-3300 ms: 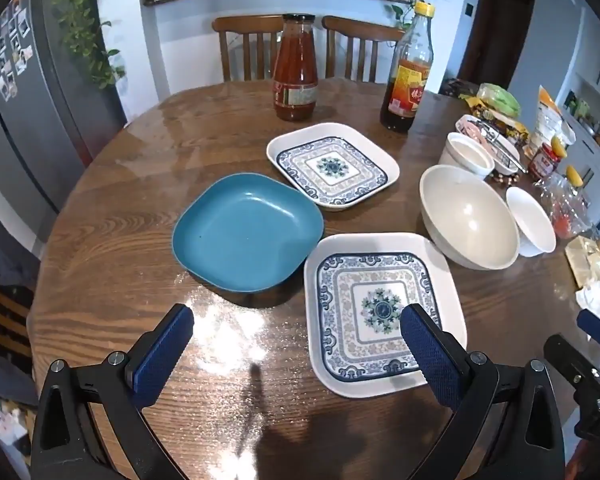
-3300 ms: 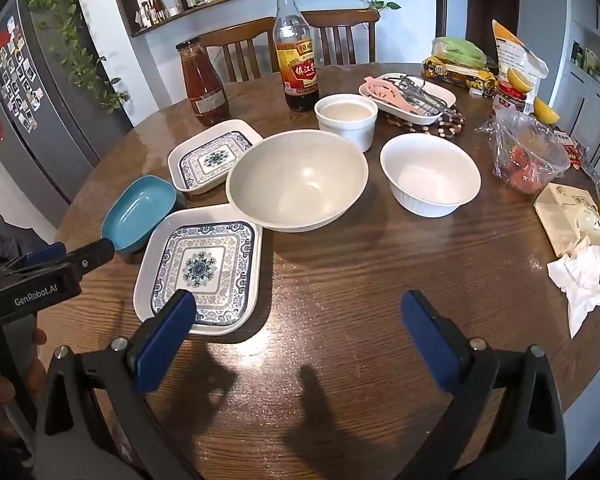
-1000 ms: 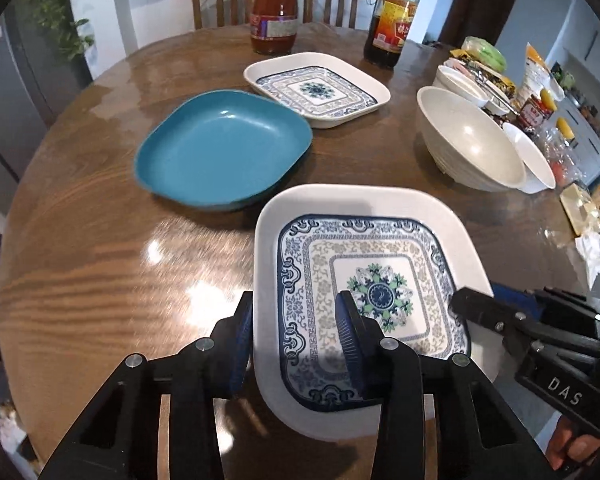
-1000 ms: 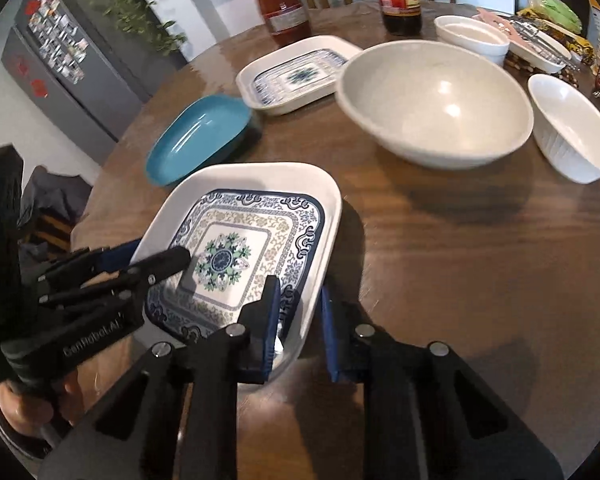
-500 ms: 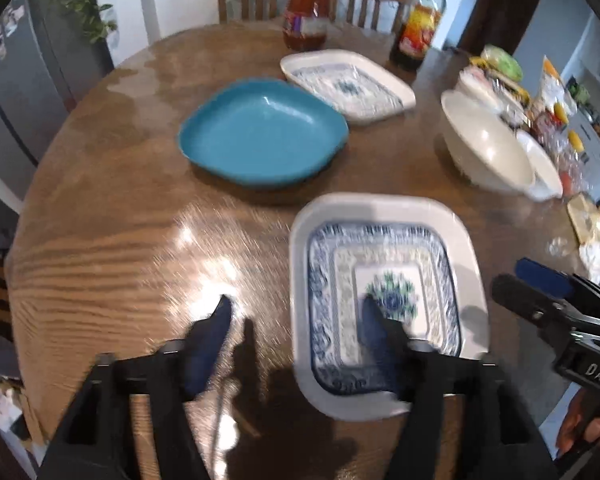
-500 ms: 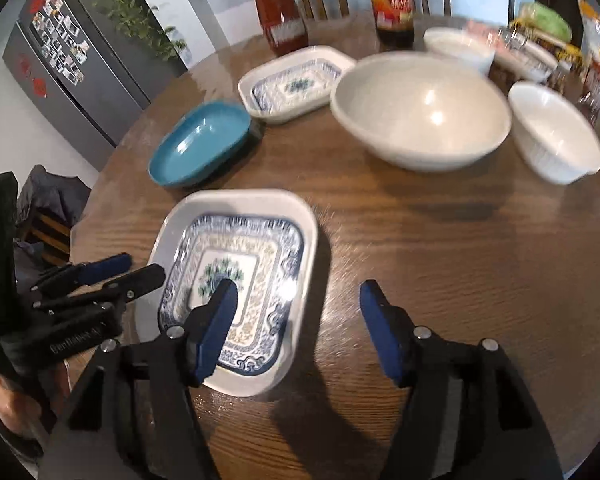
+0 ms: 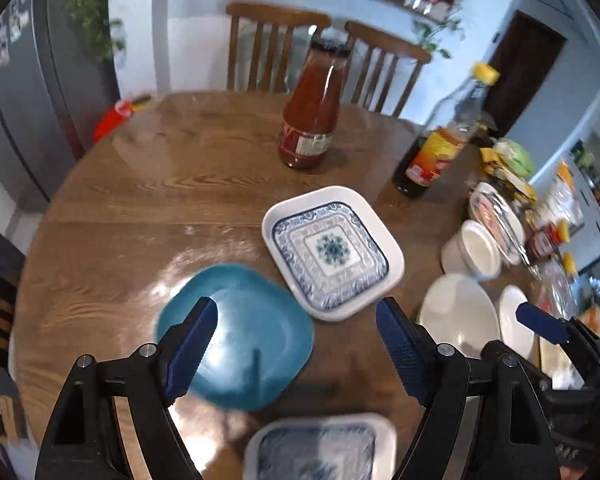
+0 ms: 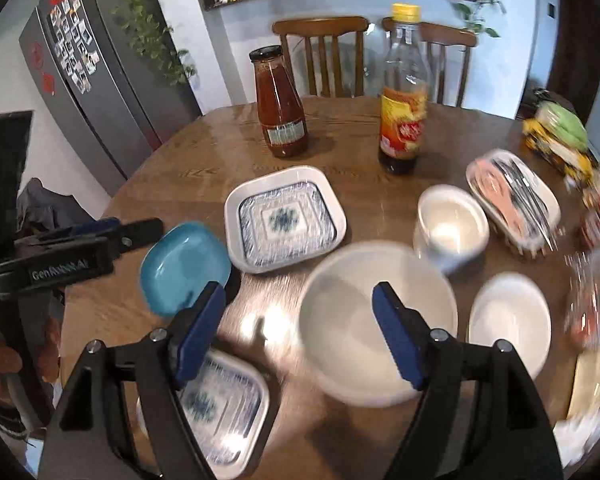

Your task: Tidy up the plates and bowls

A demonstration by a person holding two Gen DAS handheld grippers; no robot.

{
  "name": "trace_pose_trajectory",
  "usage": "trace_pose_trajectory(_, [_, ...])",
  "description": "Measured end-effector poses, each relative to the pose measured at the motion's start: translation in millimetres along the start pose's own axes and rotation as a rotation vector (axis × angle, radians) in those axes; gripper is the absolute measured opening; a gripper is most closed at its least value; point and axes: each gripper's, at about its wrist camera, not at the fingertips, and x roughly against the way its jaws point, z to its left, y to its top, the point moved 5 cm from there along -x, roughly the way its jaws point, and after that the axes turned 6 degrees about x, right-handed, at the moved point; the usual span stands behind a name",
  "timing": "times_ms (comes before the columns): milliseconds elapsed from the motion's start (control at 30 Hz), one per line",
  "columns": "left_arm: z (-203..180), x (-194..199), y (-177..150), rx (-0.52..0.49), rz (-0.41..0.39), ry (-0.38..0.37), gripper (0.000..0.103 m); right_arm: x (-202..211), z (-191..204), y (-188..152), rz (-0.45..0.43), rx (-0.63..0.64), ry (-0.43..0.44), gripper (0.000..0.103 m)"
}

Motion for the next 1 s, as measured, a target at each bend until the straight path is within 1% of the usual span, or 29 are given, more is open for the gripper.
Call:
trace_pose_trajectory(67, [0, -23, 8, 0.018, 0.011, 0.064, 0.082, -22, -8, 18, 0.027, 0.001, -0.002, 0.08])
trace_pose_trajectory(100, [-1, -37, 11, 0.018, 0.023, 0.08, 0.082, -36, -13, 25, 0.053, -0.008, -0.01, 0.08])
trace_pose_trajectory(167, [-2, -57, 14, 0.024, 0.057, 0.088, 0.082, -65, -24, 36, 0.097, -0.015, -0.031, 0.08])
trace_pose_trajectory(200, [-1, -64, 14, 0.025, 0.074, 0.091, 0.082, -73, -27, 40, 0.111, -0.015, -0.037, 0.079])
trace_pose_trajectory(233, [0, -73, 16, 0.031, 0.095, 0.106, 0.082, -86, -32, 42, 0.135, -0.016, -0.044, 0.077])
trace_pose_trajectory(267, [1, -79, 18, 0.04, 0.098, 0.121, 0.082, -94, -34, 42, 0.153, -0.022, -0.052, 0.075])
trace_pose_trajectory(333, [4, -90, 24, 0.051, 0.104, 0.118, 0.082, -108, -38, 45, 0.182, -0.031, -0.053, 0.071])
trace_pose_trajectory(367, [2, -93, 28, 0.051, 0.105, 0.111, 0.082, -115, -38, 46, 0.193, -0.031, -0.046, 0.068])
trace_pose_trajectory(500, [-2, -105, 34, 0.026, 0.117, 0.099, 0.081, -136, -41, 49, 0.228, -0.02, -0.058, 0.061])
trace_pose_trajectory(533, [0, -108, 35, 0.034, 0.122, 0.096, 0.079, -142, -42, 49, 0.24, -0.018, -0.052, 0.056])
trace_pose_trajectory(567, [-1, -110, 36, 0.037, 0.125, 0.091, 0.074, -146, -42, 49, 0.248, -0.018, -0.046, 0.052])
trace_pose_trajectory(600, [0, -112, 36, 0.036, 0.128, 0.087, 0.071, -151, -42, 49, 0.258, -0.014, -0.043, 0.05])
trace_pose_trajectory(633, [0, -115, 36, 0.029, 0.137, 0.087, 0.07, -155, -43, 50, 0.263, -0.011, -0.04, 0.049])
trace_pose_trajectory(667, [-1, -117, 37, 0.023, 0.145, 0.086, 0.066, -159, -44, 50, 0.27, -0.007, -0.043, 0.049])
trace_pose_trajectory(700, [-1, -121, 37, 0.02, 0.159, 0.085, 0.061, -163, -45, 51, 0.277, -0.002, -0.046, 0.049])
trace_pose_trajectory(767, [1, -129, 38, 0.03, 0.189, 0.081, 0.056, -169, -45, 52, 0.292, 0.0, -0.048, 0.049])
trace_pose_trajectory(833, [5, -132, 39, 0.042, 0.199, 0.066, 0.049, -174, -42, 51, 0.314, 0.011, -0.046, 0.047])
trace_pose_trajectory(867, [7, -133, 41, 0.042, 0.201, 0.058, 0.041, -179, -41, 53, 0.32, 0.022, -0.044, 0.044])
trace_pose_trajectory(900, [7, -133, 41, 0.04, 0.203, 0.045, 0.036, -182, -39, 54, 0.327, 0.04, -0.049, 0.041])
trace_pose_trajectory(933, [7, -134, 41, 0.034, 0.211, 0.032, 0.034, -185, -36, 54, 0.331, 0.049, -0.052, 0.037])
trace_pose_trajectory(967, [7, -135, 41, 0.03, 0.221, 0.029, 0.029, -188, -36, 54, 0.336, 0.053, -0.049, 0.033])
trace_pose_trajectory(1000, [7, -138, 39, 0.028, 0.231, 0.034, 0.028, -191, -35, 54, 0.341, 0.051, -0.042, 0.031])
